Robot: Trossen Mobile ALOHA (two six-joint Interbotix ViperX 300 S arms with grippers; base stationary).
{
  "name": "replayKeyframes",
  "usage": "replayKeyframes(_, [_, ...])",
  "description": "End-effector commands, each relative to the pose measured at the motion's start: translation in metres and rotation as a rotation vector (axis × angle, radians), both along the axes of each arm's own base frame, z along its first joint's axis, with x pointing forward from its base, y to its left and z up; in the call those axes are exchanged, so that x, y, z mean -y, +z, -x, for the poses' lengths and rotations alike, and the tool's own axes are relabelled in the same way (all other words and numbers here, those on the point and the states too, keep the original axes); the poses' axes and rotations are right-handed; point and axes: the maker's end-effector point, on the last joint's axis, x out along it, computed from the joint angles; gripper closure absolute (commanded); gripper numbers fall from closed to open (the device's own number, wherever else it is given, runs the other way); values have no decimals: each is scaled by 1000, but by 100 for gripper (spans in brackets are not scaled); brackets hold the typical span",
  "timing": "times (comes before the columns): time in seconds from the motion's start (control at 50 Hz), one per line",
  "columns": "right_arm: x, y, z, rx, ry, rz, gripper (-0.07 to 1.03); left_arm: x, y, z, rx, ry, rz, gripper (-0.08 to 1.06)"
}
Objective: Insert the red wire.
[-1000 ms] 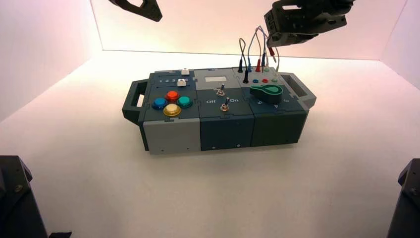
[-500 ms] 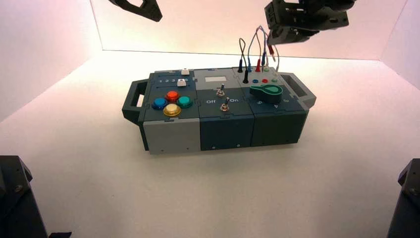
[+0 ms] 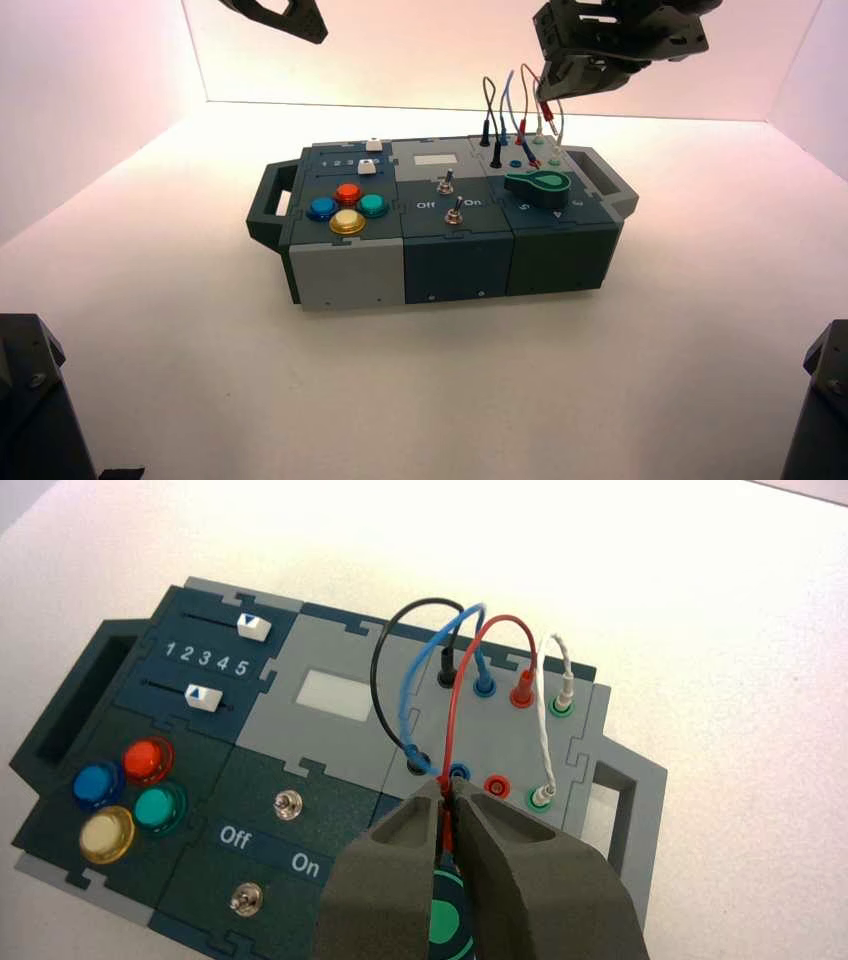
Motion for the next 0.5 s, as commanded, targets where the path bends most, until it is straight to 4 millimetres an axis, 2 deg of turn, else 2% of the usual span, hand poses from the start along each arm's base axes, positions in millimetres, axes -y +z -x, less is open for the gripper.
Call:
replayKeyframes(0.02, [-7,18,-5,30,-17,-52,98,2,7,-3,24,-3,7,101])
replayKeyframes(0.32, [-2,13,3,12,-33,-63,98,2,7,-3,24,-3,7,101])
replayKeyframes(0.5, [-2,17,5,14,-40,-78,82,2,6,-3,20,-2,7,101])
